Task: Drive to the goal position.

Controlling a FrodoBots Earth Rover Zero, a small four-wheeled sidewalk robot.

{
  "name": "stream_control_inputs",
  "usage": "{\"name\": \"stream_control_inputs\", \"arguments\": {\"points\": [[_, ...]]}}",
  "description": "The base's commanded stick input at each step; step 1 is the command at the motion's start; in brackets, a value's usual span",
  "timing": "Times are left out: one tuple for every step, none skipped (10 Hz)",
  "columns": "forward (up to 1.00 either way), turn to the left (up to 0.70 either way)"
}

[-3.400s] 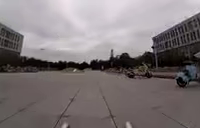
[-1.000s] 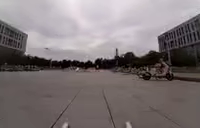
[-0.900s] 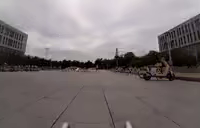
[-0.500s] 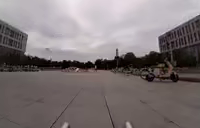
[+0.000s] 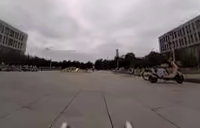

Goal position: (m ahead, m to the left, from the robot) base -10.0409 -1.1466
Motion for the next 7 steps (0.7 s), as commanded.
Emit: {"name": "stream_control_inputs", "arguments": {"points": [[0.70,0.00],[0.70,0.00],[0.70,0.00],[0.70,0.00],[0.70,0.00],[0.70,0.00],[0.70,0.00]]}}
